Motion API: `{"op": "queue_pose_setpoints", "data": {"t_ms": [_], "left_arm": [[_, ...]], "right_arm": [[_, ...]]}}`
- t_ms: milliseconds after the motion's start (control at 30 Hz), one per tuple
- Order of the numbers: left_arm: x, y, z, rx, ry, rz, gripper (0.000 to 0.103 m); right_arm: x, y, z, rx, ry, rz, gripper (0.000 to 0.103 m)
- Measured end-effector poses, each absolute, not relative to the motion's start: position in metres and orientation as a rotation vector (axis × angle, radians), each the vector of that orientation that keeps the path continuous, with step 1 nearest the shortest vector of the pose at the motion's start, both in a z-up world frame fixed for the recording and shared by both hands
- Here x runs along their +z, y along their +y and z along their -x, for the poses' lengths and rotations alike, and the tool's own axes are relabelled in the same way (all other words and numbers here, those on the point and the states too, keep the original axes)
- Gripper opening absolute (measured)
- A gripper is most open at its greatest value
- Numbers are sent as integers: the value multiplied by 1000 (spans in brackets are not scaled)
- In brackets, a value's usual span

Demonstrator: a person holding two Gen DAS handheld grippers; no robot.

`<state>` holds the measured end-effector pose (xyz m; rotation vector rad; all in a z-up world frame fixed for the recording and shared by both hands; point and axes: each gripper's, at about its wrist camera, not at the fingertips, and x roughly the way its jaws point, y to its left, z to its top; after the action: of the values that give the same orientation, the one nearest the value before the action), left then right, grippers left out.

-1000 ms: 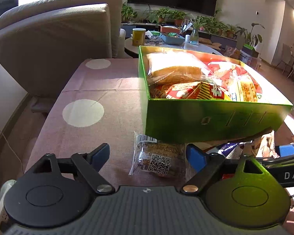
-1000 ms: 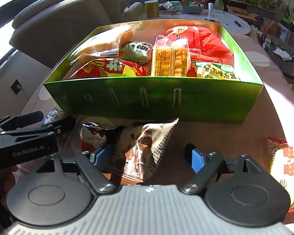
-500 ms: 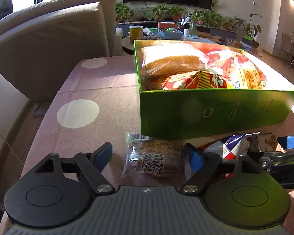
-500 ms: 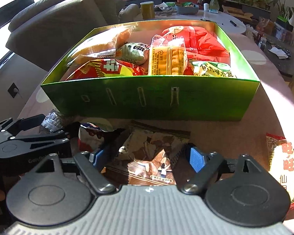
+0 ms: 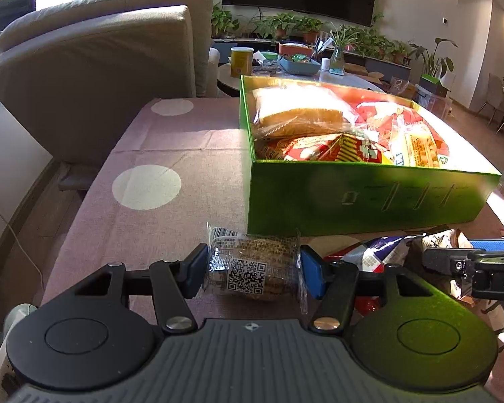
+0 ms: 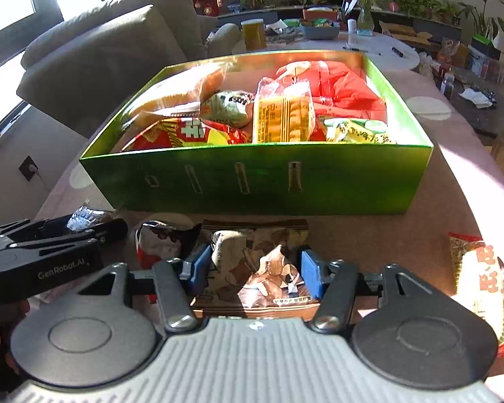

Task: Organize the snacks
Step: 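Lift the pastry bag with the left gripper while the right gripper carries the brown packet over the box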

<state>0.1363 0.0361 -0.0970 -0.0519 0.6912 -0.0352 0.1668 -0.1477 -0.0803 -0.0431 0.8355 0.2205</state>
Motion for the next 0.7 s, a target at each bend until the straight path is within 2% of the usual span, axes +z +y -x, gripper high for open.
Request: {"op": "queue_pose_setpoints", "data": {"t_ms": [400,700], "left_arm": [[-59,19,-96,-37,565,8,55],[-28,-3,-98,-98,498,-3,55]], "right_arm": [[-45,-169,-140,261,707,-11,79],[-11,-189,-143,289,568,-38,79]]}}
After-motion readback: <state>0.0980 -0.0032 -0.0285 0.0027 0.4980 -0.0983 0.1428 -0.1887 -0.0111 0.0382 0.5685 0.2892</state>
